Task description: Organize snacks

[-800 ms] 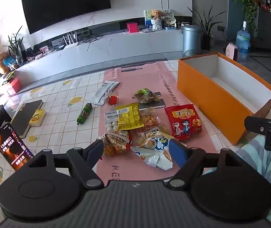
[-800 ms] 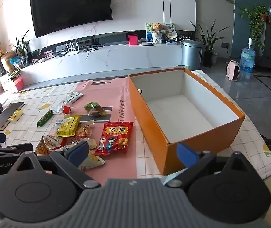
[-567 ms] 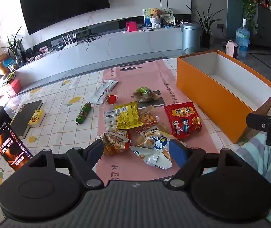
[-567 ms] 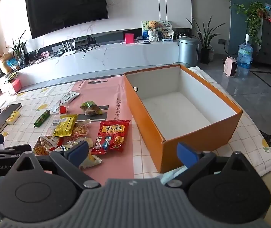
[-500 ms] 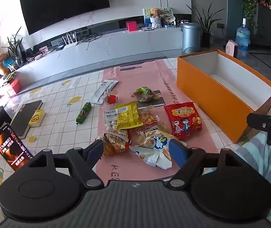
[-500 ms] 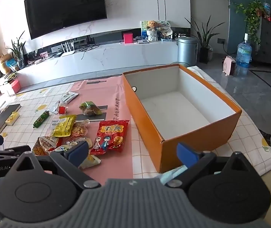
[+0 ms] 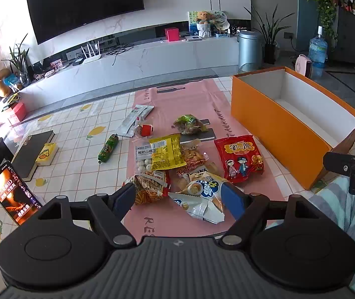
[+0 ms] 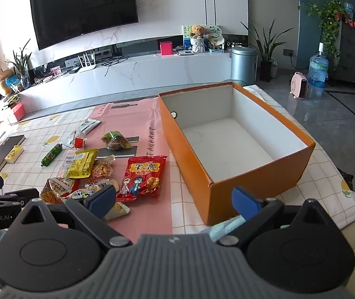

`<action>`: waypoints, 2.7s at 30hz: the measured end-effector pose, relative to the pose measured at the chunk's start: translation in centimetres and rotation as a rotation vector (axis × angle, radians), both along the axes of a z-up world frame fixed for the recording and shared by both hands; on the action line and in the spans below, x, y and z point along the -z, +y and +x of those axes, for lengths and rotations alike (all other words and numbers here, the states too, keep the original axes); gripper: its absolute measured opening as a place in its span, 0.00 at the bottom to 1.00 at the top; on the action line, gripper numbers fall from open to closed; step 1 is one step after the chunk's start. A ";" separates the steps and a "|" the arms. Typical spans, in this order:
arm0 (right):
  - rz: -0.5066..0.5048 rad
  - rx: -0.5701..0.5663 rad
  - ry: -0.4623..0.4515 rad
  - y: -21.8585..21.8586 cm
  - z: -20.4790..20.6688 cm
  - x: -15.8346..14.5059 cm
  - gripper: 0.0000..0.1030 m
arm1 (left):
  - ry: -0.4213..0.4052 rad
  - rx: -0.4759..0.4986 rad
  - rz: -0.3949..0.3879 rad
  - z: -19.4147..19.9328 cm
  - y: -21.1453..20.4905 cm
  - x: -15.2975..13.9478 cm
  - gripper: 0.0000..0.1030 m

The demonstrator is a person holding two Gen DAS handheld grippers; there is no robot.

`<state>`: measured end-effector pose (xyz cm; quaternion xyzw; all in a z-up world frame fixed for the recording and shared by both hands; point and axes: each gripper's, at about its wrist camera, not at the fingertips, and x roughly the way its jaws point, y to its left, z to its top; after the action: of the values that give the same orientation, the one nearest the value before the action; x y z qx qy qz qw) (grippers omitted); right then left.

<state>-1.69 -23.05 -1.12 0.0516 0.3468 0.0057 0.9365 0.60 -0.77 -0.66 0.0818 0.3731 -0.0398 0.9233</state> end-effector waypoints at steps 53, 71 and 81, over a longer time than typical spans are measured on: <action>-0.086 -0.004 -0.002 2.6 0.2 -0.9 0.96 | -0.010 -0.006 -0.094 -0.2 1.8 -0.2 0.89; -0.065 -0.009 -0.020 2.7 0.5 -0.3 0.96 | 0.005 0.004 -0.071 0.1 1.4 0.3 0.88; -0.041 -0.091 -0.015 3.3 1.8 1.7 0.64 | 0.111 0.067 -0.186 1.6 1.7 1.8 0.48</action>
<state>0.10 -19.75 -2.78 0.0166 0.3419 0.0418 0.9387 2.17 0.89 -2.49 0.0058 0.4155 -0.1098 0.9029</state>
